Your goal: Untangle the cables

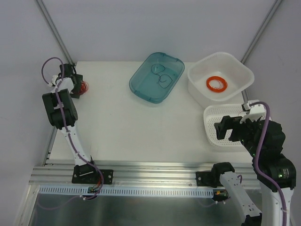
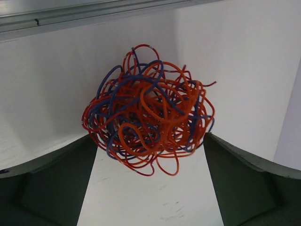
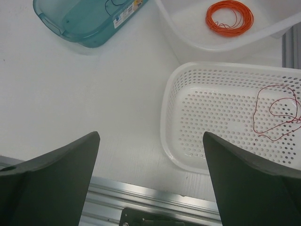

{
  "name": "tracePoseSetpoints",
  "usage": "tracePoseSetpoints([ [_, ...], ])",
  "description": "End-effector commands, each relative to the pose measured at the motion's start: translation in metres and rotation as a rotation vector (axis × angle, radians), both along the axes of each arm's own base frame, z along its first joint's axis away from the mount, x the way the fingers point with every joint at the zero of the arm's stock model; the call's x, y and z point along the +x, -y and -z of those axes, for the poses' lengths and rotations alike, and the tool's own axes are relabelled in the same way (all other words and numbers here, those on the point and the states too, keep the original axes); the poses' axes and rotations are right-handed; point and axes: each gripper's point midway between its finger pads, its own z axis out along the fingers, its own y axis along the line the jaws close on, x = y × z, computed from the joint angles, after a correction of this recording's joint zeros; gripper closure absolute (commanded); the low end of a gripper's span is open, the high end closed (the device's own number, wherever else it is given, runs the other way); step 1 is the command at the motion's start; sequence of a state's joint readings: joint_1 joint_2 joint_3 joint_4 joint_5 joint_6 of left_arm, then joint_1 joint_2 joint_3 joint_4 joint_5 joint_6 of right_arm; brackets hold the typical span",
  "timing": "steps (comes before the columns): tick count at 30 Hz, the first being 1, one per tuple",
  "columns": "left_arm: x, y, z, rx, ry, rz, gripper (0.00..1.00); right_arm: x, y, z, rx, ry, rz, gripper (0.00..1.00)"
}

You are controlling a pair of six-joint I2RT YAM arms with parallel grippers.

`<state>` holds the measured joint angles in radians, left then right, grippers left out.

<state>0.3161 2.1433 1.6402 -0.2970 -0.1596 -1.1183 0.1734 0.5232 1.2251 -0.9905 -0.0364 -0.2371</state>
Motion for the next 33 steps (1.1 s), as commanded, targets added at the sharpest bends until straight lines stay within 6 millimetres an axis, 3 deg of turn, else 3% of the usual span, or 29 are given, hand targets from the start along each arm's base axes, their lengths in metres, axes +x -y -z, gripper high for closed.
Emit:
tracePoseSetpoints([
  [1, 0.010, -0.008, 0.002, -0.013, 0.017, -0.022, 0.07, 0.009, -0.006, -0.020, 0.018, 0.052, -0.027, 0.03],
  [4, 0.008, -0.004, 0.017, -0.027, -0.011, 0.006, 0.17, 0.010, -0.010, -0.018, 0.025, 0.035, -0.041, 0.03],
  [7, 0.003, 0.000, 0.027, -0.024, -0.041, 0.053, 0.38, 0.011, -0.014, -0.014, 0.029, 0.022, -0.065, 0.03],
  [8, -0.001, 0.001, 0.031, -0.022, -0.055, 0.062, 0.52, 0.011, -0.015, -0.015, 0.030, 0.023, -0.070, 0.03],
  [12, -0.010, 0.002, 0.023, 0.027, -0.075, 0.134, 0.79, 0.012, -0.022, -0.016, 0.044, 0.022, -0.105, 0.03],
  [16, -0.022, 0.009, 0.005, 0.088, -0.084, 0.267, 0.96, 0.011, -0.029, -0.015, 0.057, 0.021, -0.146, 0.03],
  [17, -0.030, 0.013, 0.008, 0.087, -0.100, 0.295, 0.99, 0.012, -0.030, -0.012, 0.061, 0.018, -0.151, 0.03],
  [19, -0.035, 0.024, -0.011, 0.108, -0.073, 0.384, 1.00, 0.013, -0.033, -0.012, 0.079, 0.018, -0.157, 0.03],
  [20, -0.046, 0.031, -0.007, 0.102, -0.091, 0.417, 1.00, 0.014, -0.034, -0.008, 0.086, 0.006, -0.156, 0.03],
  [21, -0.048, 0.045, -0.023, 0.107, -0.056, 0.468, 1.00, 0.015, -0.034, -0.007, 0.091, 0.002, -0.153, 0.03],
  [23, -0.066, 0.065, -0.022, 0.112, -0.083, 0.563, 1.00, 0.013, -0.041, -0.005, 0.109, -0.017, -0.184, 0.03],
  [24, -0.070, 0.085, -0.037, 0.136, -0.062, 0.621, 1.00, 0.012, -0.043, -0.002, 0.113, -0.035, -0.196, 0.03],
  [26, -0.090, 0.114, -0.035, 0.151, -0.099, 0.735, 1.00, 0.009, -0.050, 0.002, 0.137, -0.056, -0.232, 0.03],
  [27, -0.096, 0.127, -0.048, 0.180, -0.082, 0.775, 1.00, 0.008, -0.053, 0.005, 0.142, -0.066, -0.244, 0.03],
  [28, -0.107, 0.158, -0.043, 0.196, -0.099, 0.877, 1.00, 0.005, -0.059, 0.009, 0.150, -0.080, -0.280, 0.03],
  [30, -0.123, 0.187, -0.055, 0.218, -0.080, 0.975, 1.00, 0.000, -0.063, 0.016, 0.154, -0.118, -0.306, 0.03],
  [31, -0.138, 0.220, -0.050, 0.194, -0.082, 1.069, 1.00, -0.002, -0.067, 0.021, 0.154, -0.147, -0.330, 0.03],
  [33, -0.156, 0.252, -0.057, 0.171, -0.054, 1.157, 0.99, -0.007, -0.071, 0.031, 0.154, -0.193, -0.351, 0.03],
])
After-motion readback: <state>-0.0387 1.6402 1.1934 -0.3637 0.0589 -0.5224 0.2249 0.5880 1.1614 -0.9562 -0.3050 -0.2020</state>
